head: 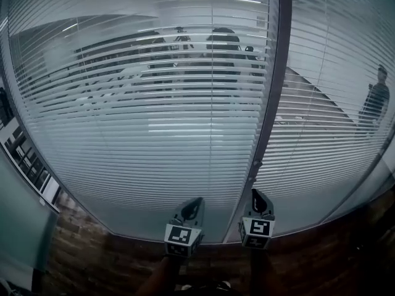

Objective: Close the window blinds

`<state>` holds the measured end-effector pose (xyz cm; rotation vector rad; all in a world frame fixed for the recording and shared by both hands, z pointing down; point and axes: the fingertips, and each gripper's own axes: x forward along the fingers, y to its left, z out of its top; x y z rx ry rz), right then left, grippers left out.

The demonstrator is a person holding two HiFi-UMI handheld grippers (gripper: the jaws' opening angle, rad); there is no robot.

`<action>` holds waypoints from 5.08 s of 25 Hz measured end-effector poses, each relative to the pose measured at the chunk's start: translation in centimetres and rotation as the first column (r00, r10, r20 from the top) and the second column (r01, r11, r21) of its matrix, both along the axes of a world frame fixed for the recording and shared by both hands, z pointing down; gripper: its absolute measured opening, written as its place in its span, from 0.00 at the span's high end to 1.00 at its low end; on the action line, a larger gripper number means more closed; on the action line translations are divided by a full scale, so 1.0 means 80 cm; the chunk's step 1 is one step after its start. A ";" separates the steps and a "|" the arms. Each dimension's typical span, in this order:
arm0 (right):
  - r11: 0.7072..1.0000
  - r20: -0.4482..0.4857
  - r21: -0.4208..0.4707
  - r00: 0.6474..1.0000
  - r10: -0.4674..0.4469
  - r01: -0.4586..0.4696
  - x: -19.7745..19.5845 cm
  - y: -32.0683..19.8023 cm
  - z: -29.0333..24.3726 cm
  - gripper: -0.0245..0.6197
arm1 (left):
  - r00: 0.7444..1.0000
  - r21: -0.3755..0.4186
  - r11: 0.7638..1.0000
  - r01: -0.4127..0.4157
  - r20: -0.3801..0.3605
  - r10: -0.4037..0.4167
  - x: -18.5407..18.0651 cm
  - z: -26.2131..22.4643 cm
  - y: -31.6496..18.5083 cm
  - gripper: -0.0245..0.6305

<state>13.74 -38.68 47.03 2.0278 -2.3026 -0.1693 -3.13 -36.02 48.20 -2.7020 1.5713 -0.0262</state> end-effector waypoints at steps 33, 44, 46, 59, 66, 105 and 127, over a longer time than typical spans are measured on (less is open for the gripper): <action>0.998 0.130 -0.056 0.991 0.033 -0.025 0.034 -0.099 -0.026 0.74 | 1.000 -0.047 0.999 0.004 0.011 -0.004 0.017 0.009 -0.044 0.96; 0.999 0.098 -0.031 0.995 0.010 -0.007 0.031 -0.101 -0.025 0.77 | 1.000 -0.065 0.998 0.023 0.015 -0.022 0.007 0.014 -0.038 0.96; 1.000 0.031 -0.011 1.000 0.005 -0.005 0.030 -0.103 -0.024 0.77 | 1.000 -0.074 0.997 0.021 0.020 -0.020 0.010 0.016 -0.035 0.96; 0.998 -0.645 0.052 0.763 0.047 -0.018 0.024 -0.106 -0.020 0.77 | 1.000 -0.092 0.996 0.019 0.026 -0.016 0.025 0.025 -0.033 0.96; 0.995 -0.917 0.095 0.392 0.078 0.023 0.019 -0.102 -0.020 0.77 | 1.000 -0.079 0.997 0.018 0.022 -0.016 0.021 0.017 -0.025 0.96; 0.999 -0.059 -0.021 0.998 0.023 -0.024 0.031 -0.091 -0.031 0.74 | 0.999 -0.088 0.995 0.037 0.040 -0.034 0.018 0.021 0.006 0.96; 0.999 -0.396 -0.029 0.918 0.020 -0.034 0.022 -0.094 -0.029 0.77 | 0.998 -0.091 0.995 0.050 0.036 -0.047 0.010 0.026 0.004 0.96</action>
